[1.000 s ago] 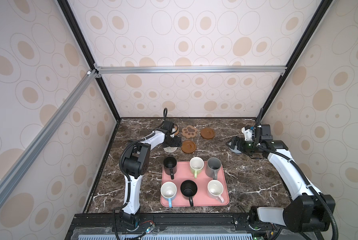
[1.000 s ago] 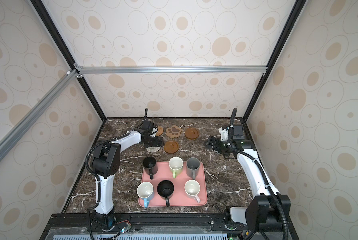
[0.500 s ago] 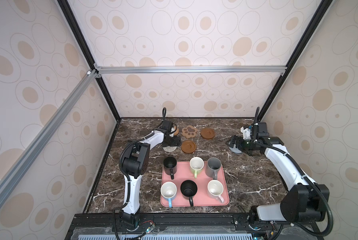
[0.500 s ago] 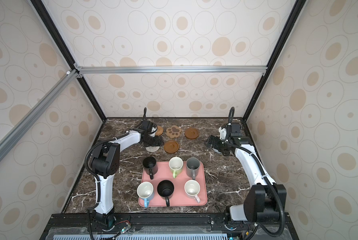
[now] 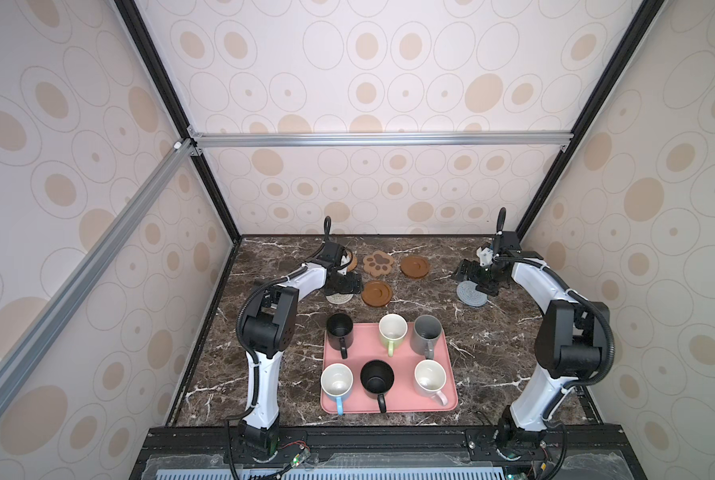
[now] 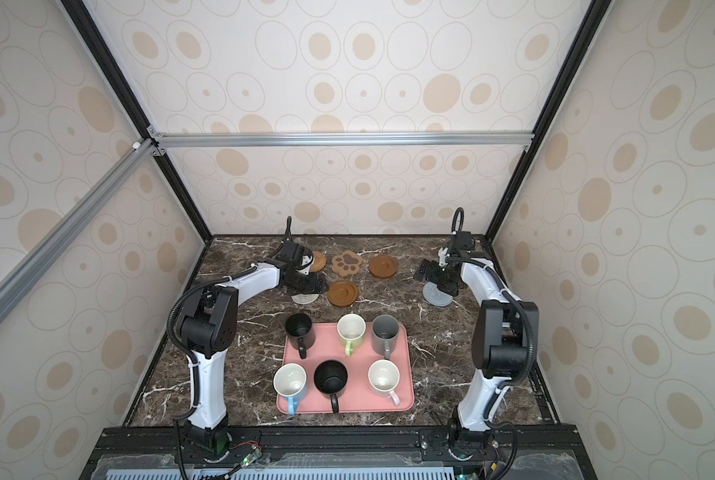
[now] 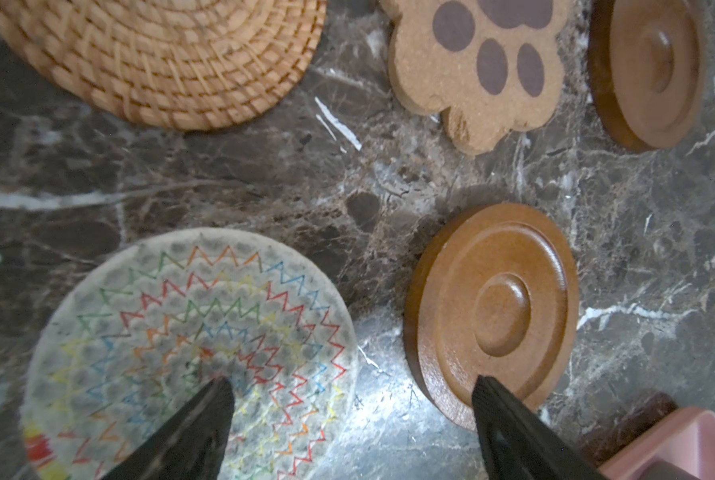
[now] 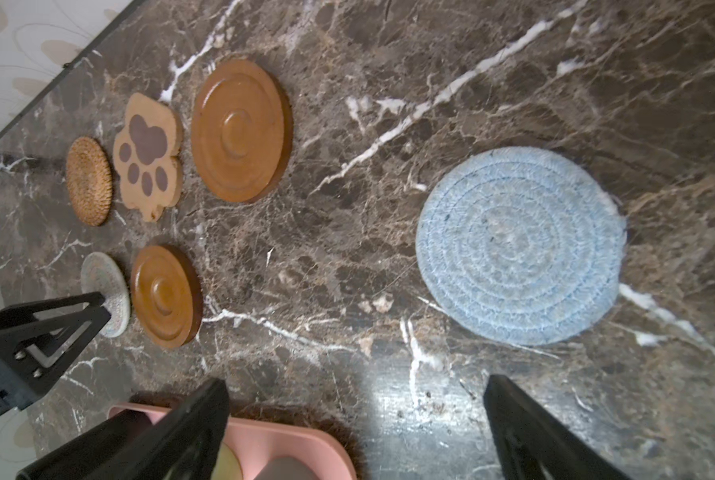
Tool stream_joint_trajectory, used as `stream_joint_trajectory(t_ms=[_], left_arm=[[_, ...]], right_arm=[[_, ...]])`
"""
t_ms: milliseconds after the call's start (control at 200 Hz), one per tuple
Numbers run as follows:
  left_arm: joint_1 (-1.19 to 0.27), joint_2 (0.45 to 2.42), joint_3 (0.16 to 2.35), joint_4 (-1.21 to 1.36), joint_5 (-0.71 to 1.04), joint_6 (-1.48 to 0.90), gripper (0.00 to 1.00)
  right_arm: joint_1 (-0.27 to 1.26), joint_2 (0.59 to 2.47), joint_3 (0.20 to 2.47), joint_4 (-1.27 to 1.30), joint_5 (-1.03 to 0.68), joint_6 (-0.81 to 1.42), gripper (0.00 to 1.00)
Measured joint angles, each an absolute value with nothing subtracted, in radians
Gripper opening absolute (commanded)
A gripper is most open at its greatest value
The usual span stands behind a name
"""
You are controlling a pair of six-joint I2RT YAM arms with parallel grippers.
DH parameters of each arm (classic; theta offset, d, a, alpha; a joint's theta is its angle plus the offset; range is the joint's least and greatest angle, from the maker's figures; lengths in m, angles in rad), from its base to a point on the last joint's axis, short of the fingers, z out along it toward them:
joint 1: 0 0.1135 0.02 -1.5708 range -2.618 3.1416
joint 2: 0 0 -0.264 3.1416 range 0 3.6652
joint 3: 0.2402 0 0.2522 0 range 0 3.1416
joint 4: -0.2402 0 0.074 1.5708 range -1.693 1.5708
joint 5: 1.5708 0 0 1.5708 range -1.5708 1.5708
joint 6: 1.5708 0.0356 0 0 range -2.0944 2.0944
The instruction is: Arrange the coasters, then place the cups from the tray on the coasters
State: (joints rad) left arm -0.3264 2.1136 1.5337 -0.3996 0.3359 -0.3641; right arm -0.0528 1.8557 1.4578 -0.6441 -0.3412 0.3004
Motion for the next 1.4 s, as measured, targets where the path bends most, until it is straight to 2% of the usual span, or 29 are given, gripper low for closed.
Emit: stream_joint_trajectory(t_ms=[205,920,1226,1401], left_arm=[[-0.329,2.105,1.513,-0.374,0.347,-0.365,0.91],[-0.35,2.086,1.508,-0.378,0.348,-0.374,0.93],[-0.348,1.955,1.505,-0.377,0.328,-0.393,0.95],[-0.337,1.814,1.393,-0.31,0.337,-0.421,0.96]], right_arm=[[-0.058,1.958,1.511,-0.645,-0.356,0.297,1.0],[-0.066,2.101,1.638,-0.701,-0.359,0.279,1.0],[-0.068,2.192,1.735,-0.74,-0.359,0.27,1.0],[-0.069,2.201,1.736,-0.742,-0.377,0.268,1.0]])
